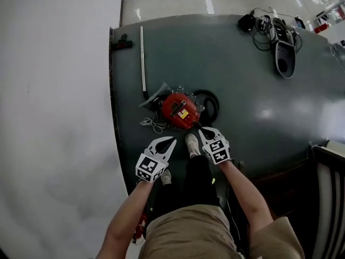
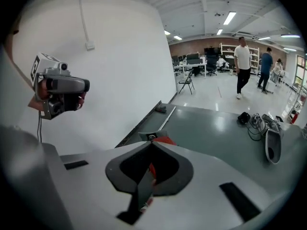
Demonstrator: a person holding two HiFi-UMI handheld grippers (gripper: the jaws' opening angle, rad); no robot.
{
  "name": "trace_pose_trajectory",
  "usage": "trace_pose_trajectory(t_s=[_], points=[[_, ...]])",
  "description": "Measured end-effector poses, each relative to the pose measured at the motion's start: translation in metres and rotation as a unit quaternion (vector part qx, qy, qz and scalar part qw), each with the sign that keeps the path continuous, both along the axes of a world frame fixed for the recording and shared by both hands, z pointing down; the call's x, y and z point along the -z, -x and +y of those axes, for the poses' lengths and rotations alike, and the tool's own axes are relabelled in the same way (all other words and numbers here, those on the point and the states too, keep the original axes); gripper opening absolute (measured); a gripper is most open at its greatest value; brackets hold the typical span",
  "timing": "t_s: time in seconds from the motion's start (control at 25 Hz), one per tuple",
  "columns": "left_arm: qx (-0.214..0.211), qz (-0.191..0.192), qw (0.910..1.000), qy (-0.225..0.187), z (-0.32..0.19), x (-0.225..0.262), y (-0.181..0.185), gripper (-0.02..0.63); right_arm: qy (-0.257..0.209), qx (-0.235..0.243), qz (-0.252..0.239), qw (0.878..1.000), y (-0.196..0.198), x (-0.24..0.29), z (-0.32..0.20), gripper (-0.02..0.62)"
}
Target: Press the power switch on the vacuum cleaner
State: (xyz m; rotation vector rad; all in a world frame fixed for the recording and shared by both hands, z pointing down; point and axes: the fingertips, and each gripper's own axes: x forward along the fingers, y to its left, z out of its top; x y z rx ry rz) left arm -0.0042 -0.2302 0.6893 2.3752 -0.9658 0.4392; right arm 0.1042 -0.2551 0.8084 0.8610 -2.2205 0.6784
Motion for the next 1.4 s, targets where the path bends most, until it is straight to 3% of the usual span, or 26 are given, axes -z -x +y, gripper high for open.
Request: trace_pose_trajectory(t_s=[0.32, 0.48, 0.68, 1.0, 1.24, 1.4], points=[[0.001, -0.038, 0.9977, 0.057, -0.025, -0.104, 0.002, 0.005, 0.062, 0.084, 0.051, 0.993, 0.026, -0.135, -0.007, 0.011], [0.005, -0.071, 0.9944, 0.078, -0.031, -0.153, 0.004, 0.005, 0.104, 0.094, 0.087, 0.986, 0.029, -0.204, -0.01, 0.011], [0.004, -0.092, 0.9911, 0.095, -0.043, -0.206, -0.001, 0.003, 0.121, 0.115, 0.124, 0.978, 0.034, -0.267, -0.014, 0.011], [-0.01, -0.084, 0.9823, 0.167, -0.026, -0.263, -0.011, 0.003, 0.152, 0.11, 0.156, 0.97, 0.035, -0.33, -0.016, 0.009], [-0.017, -0.033, 0.9729, 0.228, -0.006, -0.279, -0.013, 0.003, 0.161, 0.101, 0.175, 0.966, 0.04, -0.359, -0.022, 0.009], [-0.015, -0.025, 0.968, 0.249, 0.002, -0.29, -0.01, 0.002, 0.165, 0.105, 0.183, 0.963, 0.044, -0.37, -0.024, 0.009]])
